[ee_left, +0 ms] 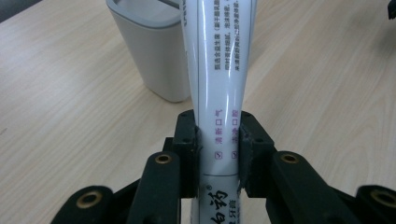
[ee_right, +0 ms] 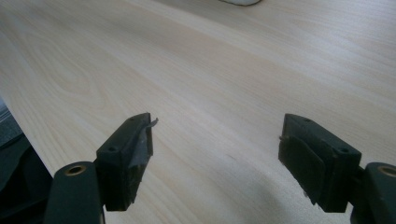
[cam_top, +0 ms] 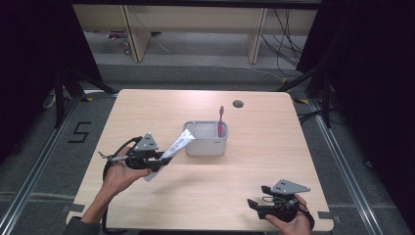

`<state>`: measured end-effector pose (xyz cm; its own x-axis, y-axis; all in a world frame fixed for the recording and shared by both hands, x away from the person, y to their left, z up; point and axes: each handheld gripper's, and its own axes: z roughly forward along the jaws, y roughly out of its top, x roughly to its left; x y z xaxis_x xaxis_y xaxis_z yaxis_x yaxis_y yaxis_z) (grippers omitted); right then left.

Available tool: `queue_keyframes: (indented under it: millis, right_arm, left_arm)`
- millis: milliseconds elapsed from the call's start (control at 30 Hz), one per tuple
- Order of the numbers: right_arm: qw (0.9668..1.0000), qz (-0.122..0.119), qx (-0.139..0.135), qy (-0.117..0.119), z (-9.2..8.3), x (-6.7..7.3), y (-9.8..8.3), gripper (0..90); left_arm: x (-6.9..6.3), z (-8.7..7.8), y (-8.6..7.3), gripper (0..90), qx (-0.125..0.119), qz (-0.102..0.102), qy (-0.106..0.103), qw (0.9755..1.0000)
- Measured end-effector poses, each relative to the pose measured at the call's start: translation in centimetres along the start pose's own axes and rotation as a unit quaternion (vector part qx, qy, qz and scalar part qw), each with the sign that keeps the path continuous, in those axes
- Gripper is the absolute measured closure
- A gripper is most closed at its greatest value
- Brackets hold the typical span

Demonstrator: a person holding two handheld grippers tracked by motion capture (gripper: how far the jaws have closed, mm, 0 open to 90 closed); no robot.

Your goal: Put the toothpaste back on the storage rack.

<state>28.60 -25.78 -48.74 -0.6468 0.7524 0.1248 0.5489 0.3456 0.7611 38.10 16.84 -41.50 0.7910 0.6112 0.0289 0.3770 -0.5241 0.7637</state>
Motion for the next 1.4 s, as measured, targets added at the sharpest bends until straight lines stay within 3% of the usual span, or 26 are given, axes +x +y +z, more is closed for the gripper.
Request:
queue_keyframes:
  millis: [167,233,300,333,433,500,533,567,600,667,833,900,933,1033,1067,1133,1400]
  right_arm:
    - [0.9998,0.016,0.003,0.010,0.0,0.1,0.0,26.5]
    - [0.9999,0.010,0.001,0.011,0.1,0.0,0.0,26.6]
    - [0.9996,0.025,0.006,0.011,0.0,0.2,0.0,26.6]
    - [1.0000,0.003,-0.003,0.001,0.0,0.0,0.0,26.5]
    - [1.0000,0.003,-0.002,0.004,0.0,0.0,0.0,26.5]
    - [1.0000,0.005,-0.003,0.002,0.1,0.0,0.0,26.6]
    - [0.9998,0.020,-0.003,0.009,0.1,0.1,0.0,26.5]
    - [1.0000,0.003,-0.003,0.001,0.1,-0.1,0.0,26.6]
    - [1.0000,0.004,-0.004,0.003,0.0,-0.1,0.0,26.5]
    - [1.0000,0.004,-0.004,0.000,0.0,-0.1,0.0,26.5]
    - [0.9999,0.007,-0.002,0.007,0.1,-0.1,0.0,26.6]
    - [0.9997,0.012,0.005,0.021,0.1,-0.1,0.0,26.6]
    - [1.0000,0.001,0.000,0.002,0.0,-0.2,0.0,26.6]
    - [1.0000,0.007,-0.001,0.002,0.0,-0.2,0.0,26.5]
    - [0.9998,0.020,0.003,0.007,0.0,0.0,0.0,26.5]
    - [1.0000,0.004,-0.004,0.002,0.0,-0.2,0.0,26.6]
    - [1.0000,0.006,-0.004,0.001,0.0,-0.2,0.0,26.5]
  left_arm:
    - [0.4,-0.2,0.7,72.0,-0.018,-0.009,0.008,0.9998]
    - [0.6,-0.3,0.9,72.0,-0.028,-0.014,0.013,0.9994]
    - [0.7,-0.3,1.1,72.0,-0.040,-0.019,0.014,0.9989]
    - [0.8,-0.4,1.1,71.9,-0.045,-0.020,0.018,0.9986]
    - [0.9,-0.4,1.3,72.0,-0.063,-0.037,0.025,0.9970]
    - [1.2,-0.5,1.4,72.0,-0.068,-0.037,0.029,0.9966]
    - [1.1,-0.5,1.5,72.0,-0.072,-0.046,0.029,0.9959]
    - [1.2,-0.5,1.5,72.0,-0.077,-0.047,0.032,0.9954]
    - [1.3,-0.6,1.6,72.0,-0.073,-0.043,0.032,0.9959]
    - [1.3,-0.4,1.7,72.0,-0.091,-0.056,0.030,0.9938]
    - [1.5,-0.2,2.2,71.9,-0.107,-0.066,0.040,0.9913]
    - [1.5,-0.1,2.4,71.9,-0.115,-0.068,0.043,0.9901]
    - [1.5,0.0,2.5,72.0,-0.121,-0.070,0.044,0.9892]
    - [1.5,0.2,2.9,71.9,-0.135,-0.075,0.042,0.9871]
    - [1.4,0.2,3.1,72.0,-0.135,-0.078,0.045,0.9867]
    - [1.3,0.3,3.4,72.0,-0.145,-0.083,0.049,0.9847]
    - [1.0,0.9,4.5,71.9,-0.167,-0.089,0.048,0.9808]
